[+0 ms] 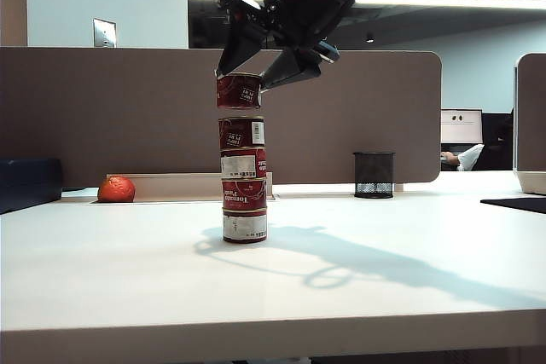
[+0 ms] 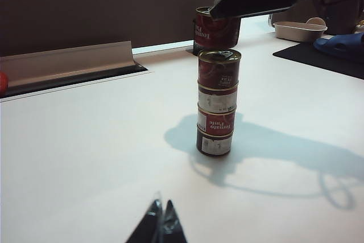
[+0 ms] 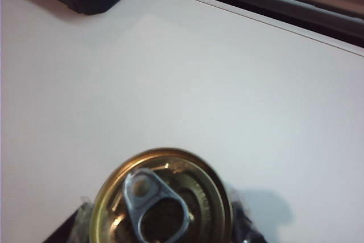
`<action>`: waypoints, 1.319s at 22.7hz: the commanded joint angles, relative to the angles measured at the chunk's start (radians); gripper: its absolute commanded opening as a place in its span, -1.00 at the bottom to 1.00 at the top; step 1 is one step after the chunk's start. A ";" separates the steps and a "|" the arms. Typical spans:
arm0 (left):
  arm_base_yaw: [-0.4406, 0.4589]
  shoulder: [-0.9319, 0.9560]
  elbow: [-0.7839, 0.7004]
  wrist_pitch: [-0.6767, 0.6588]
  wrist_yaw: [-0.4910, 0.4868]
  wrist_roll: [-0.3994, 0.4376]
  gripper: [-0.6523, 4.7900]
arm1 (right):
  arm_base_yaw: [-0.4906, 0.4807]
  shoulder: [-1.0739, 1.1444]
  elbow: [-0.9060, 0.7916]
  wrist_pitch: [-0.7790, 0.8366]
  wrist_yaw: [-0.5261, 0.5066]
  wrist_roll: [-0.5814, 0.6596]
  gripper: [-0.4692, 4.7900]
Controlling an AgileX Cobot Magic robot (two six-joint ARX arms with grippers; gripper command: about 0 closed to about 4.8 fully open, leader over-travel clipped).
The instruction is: Take a can of tomato sauce from the stacked ones and place it on the table.
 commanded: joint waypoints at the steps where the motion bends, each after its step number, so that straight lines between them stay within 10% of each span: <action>1: 0.001 0.000 0.002 0.010 -0.001 -0.002 -0.78 | -0.002 -0.015 0.010 0.024 -0.001 -0.018 0.16; 30: 0.001 0.000 0.002 0.010 -0.019 -0.002 -0.78 | -0.164 -0.157 0.010 -0.246 0.130 -0.047 0.08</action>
